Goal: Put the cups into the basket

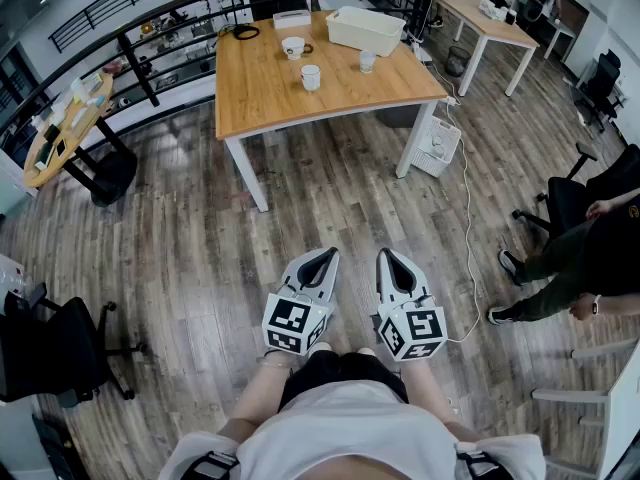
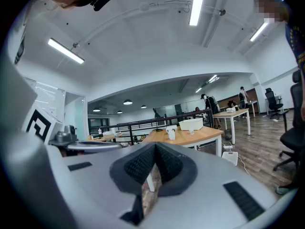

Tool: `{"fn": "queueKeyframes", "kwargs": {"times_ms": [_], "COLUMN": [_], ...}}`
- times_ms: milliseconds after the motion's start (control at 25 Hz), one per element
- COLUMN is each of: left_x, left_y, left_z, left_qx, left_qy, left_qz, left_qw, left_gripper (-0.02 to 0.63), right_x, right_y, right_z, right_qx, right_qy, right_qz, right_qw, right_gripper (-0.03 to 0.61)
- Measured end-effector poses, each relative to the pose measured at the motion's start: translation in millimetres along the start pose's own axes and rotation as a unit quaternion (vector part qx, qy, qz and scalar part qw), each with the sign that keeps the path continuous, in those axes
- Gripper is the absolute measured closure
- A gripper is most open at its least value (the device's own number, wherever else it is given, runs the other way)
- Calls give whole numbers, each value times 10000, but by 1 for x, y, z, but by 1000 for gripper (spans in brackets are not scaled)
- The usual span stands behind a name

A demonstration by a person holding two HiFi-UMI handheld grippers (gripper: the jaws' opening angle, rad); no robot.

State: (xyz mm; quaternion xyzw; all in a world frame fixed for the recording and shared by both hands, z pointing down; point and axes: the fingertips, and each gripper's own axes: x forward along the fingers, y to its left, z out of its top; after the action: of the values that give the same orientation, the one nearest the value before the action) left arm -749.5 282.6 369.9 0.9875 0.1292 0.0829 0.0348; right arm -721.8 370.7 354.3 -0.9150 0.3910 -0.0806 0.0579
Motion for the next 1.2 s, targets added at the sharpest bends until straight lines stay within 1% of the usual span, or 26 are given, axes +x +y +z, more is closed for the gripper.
{"fn": "queueKeyframes", "kwargs": {"times_ms": [160,400,600,680,880,1120,1200], "left_x": [-5,-8,-18,-21,-30,-36,-37], "left_y": [2,-4,-5,-5,-3,3,5], "left_z": [5,11,14,15,13,17,18], "left_qx": [19,63,32,26,81,206,217], "left_qy": [-58,-144,-197,-211,-243,-237,-236], "left_qz": [55,-18,-76,-98,-192,-536,-587], "left_qw": [10000,9999,9998,9997,9995,9981,9978], "left_gripper": [606,606,606,606,606,607,606], "right_x": [-3,-4,-5,-6,-7,2,2], "right_y": [5,12,23,27,36,48,49], "right_z": [1,4,5,5,3,8,8], "right_qx": [4,-13,226,227,152,100,92], "right_qy": [22,-12,-57,-67,-192,-412,-445], "right_qz": [65,104,209,235,132,-23,-92], "right_qw": [10000,9999,9995,9994,9996,9991,9989], "right_gripper": [572,572,572,572,572,572,572]}}
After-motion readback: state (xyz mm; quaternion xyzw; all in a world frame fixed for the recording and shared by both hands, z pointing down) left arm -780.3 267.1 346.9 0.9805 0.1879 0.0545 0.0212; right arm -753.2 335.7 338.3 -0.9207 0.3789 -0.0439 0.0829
